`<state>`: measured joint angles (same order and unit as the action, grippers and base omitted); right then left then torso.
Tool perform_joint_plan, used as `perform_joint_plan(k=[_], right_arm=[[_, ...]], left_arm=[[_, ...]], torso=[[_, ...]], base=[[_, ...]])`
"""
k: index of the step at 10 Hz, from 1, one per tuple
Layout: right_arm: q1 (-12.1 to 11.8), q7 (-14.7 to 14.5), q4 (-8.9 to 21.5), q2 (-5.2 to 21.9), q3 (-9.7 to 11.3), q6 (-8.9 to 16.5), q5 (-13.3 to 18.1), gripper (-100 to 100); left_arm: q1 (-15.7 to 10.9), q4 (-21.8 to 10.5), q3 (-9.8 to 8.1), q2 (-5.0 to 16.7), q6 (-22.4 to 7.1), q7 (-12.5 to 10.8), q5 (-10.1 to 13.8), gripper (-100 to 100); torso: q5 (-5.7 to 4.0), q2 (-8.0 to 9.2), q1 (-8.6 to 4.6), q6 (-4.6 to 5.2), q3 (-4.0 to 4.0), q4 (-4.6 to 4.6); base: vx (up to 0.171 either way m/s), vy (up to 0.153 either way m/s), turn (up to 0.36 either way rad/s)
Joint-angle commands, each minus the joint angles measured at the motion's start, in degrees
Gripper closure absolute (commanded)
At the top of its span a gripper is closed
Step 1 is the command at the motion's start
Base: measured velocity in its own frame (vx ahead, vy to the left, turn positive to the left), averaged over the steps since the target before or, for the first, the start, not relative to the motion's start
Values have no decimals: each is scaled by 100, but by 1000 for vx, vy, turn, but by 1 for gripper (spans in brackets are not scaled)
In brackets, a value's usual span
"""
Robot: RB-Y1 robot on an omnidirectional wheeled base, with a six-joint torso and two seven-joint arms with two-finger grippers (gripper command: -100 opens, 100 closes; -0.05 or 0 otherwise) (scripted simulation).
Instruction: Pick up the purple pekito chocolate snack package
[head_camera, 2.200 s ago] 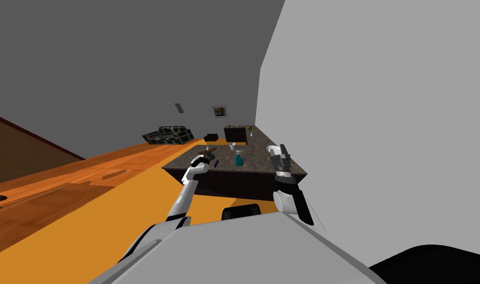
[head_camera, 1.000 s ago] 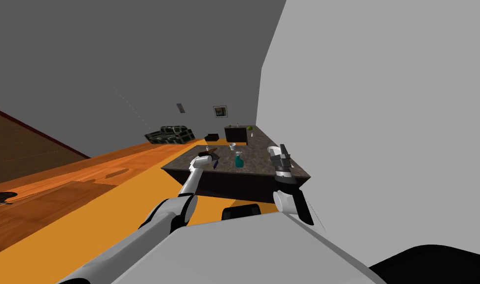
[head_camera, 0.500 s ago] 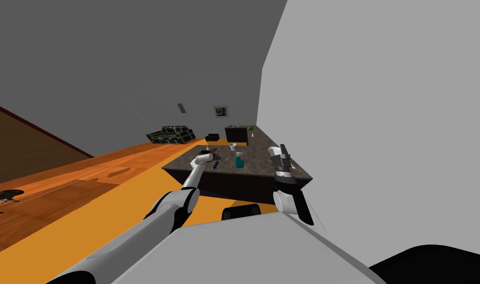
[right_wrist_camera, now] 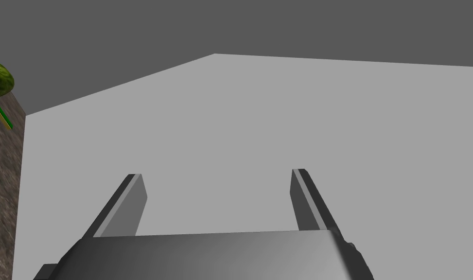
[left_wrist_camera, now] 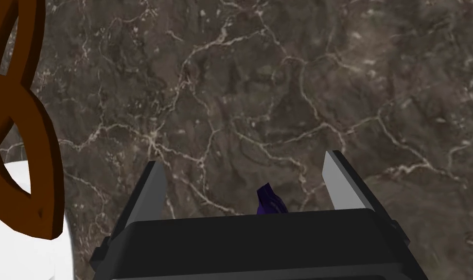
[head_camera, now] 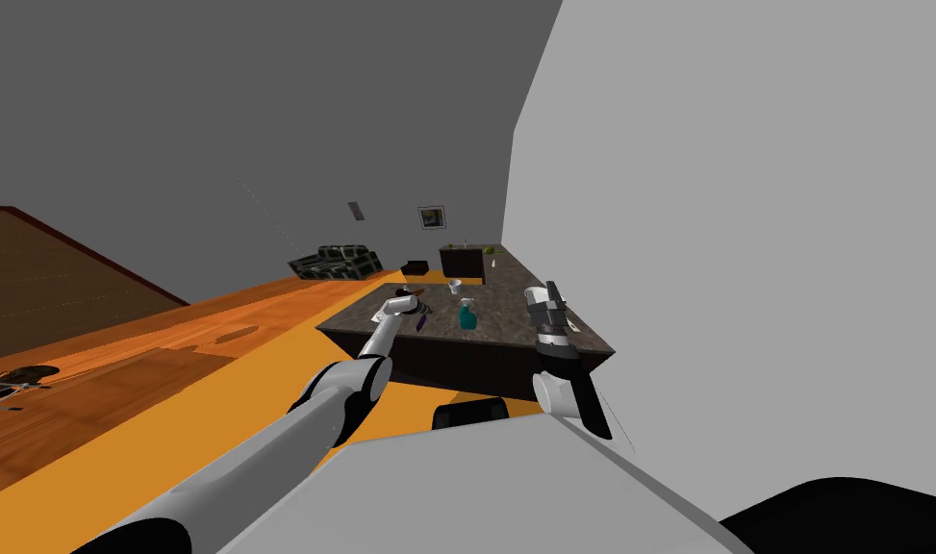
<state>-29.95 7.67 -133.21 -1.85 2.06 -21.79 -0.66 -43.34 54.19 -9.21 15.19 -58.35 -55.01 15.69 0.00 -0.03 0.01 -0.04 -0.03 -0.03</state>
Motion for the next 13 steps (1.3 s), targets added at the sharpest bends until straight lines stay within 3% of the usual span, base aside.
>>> perform_joint_plan(k=[1, 2, 3, 4, 5, 6, 7, 8, 9, 10, 12, 13], right_arm=[[0, 0, 0, 0, 0, 0, 0, 0], [0, 0, 0, 0, 0, 0, 0, 0], [0, 0, 0, 0, 0, 0, 0, 0], [0, 0, 0, 0, 0, 0, 0, 0], [0, 0, 0, 0, 0, 0, 0, 0], [0, 0, 0, 0, 0, 0, 0, 0], [0, 0, 0, 0, 0, 0, 0, 0], [0, 0, 0, 0, 0, 0, 0, 0], [0, 0, 0, 0, 0, 0, 0, 0], [0, 0, 0, 0, 0, 0, 0, 0], [0, 0, 0, 0, 0, 0, 0, 0], [0, 0, 0, 0, 0, 0, 0, 0]], left_arm=[[-275, -286, -18, 16, -277, -215, -17, -100], [-275, -416, -18, 16, -277, -215, -17, -100], [-493, -582, -31, 21, -530, -434, -51, -100], [-493, -720, -31, 21, -554, -434, -51, -100], [-697, -889, -43, 27, -795, -645, -90, -100], [-697, -1010, -43, 27, -815, -645, -90, -100], [-888, -1223, -54, 32, -1041, -846, -133, -100], [-888, -1285, -54, 32, -1059, -846, -133, -100], [-1063, -1543, -64, 38, -1273, -1036, -178, -100], [-1063, -1543, -64, 38, -1285, -1036, -178, -100], [-1365, -1948, -81, 46, -1633, -1374, -270, -100], [-1365, -2000, -81, 46, -1678, -1374, -270, -100]], torso=[[0, 0, 0, 0, 0, 0], [0, -2, 1, -1, 0, 1], [0, -2, 1, 0, -1, 0], [-1, -4, 0, 0, -2, 0], [0, -3, 1, -1, -2, -1], [0, -5, 2, -1, -2, 0], [0, -4, 2, -1, -2, -1], [0, -4, 2, -1, -2, 0], [1, -3, 2, -1, -2, -1], [0, -4, 2, -1, -2, 0], [0, -2, 2, -1, -1, 0], [0, -4, 3, -1, -2, 0]], base=[[16, 5, 41], [19, 2, 15], [23, -2, 28], [21, 1, 20], [26, 5, 39], [22, 3, 16], [22, 6, 37], [20, 3, 16], [23, 4, 29], [17, 3, 18], [23, 5, 42], [23, 7, 14]])
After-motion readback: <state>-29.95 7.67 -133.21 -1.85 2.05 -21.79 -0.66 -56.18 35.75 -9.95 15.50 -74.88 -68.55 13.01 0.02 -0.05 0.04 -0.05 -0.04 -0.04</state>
